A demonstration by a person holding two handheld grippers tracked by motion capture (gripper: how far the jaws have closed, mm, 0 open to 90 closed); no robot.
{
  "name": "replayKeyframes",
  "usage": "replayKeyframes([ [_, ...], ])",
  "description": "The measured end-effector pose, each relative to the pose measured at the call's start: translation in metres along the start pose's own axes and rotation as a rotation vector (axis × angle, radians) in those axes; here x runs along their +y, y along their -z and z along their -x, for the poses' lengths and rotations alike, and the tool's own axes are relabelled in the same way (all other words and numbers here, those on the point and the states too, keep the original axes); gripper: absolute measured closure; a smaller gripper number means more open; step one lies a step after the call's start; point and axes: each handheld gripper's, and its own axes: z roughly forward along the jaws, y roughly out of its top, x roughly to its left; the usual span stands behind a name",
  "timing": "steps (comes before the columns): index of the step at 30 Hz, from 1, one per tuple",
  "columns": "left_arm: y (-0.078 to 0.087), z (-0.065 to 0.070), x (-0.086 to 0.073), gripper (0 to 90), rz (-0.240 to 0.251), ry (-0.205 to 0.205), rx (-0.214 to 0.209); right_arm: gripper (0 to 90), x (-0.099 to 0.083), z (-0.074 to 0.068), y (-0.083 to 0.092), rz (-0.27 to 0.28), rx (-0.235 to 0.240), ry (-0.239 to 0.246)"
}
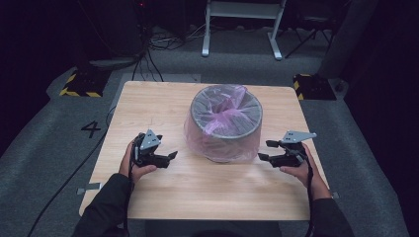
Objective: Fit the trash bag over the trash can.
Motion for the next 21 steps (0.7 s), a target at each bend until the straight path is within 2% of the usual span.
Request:
replayKeyframes([
  [4, -0.001, 0.007, -0.013, 16.0, -0.058, -0.02, 0.006, 22.1, 0.005, -0.006, 0.013, 0.059, -0.028, -0.001],
  [9, -0.005, 0.013, -0.026, 16.0, -0.126, -0.021, -0.008, 21.5, 0.011, -0.013, 0.026, 0.107, -0.037, 0.005],
  [13, -0.007, 0.015, -0.033, 16.0, -0.154, -0.015, -0.026, 21.7, 0.017, -0.017, 0.035, 0.144, -0.086, 0.016],
  [15, -0.008, 0.016, -0.035, 15.8, -0.169, -0.01, -0.02, 22.0, 0.022, -0.021, 0.04, 0.158, -0.114, 0.018],
  [18, -0.011, 0.016, -0.038, 15.8, -0.189, -0.01, -0.019, 22.0, 0.03, -0.026, 0.047, 0.184, -0.128, 0.036],
  [19, -0.012, 0.015, -0.039, 15.8, -0.194, 0.003, -0.03, 22.4, 0.034, -0.028, 0.049, 0.193, -0.138, 0.039],
  [21, -0.013, 0.012, -0.04, 15.4, -0.191, 0.027, -0.04, 22.7, 0.044, -0.031, 0.055, 0.217, -0.129, 0.048],
])
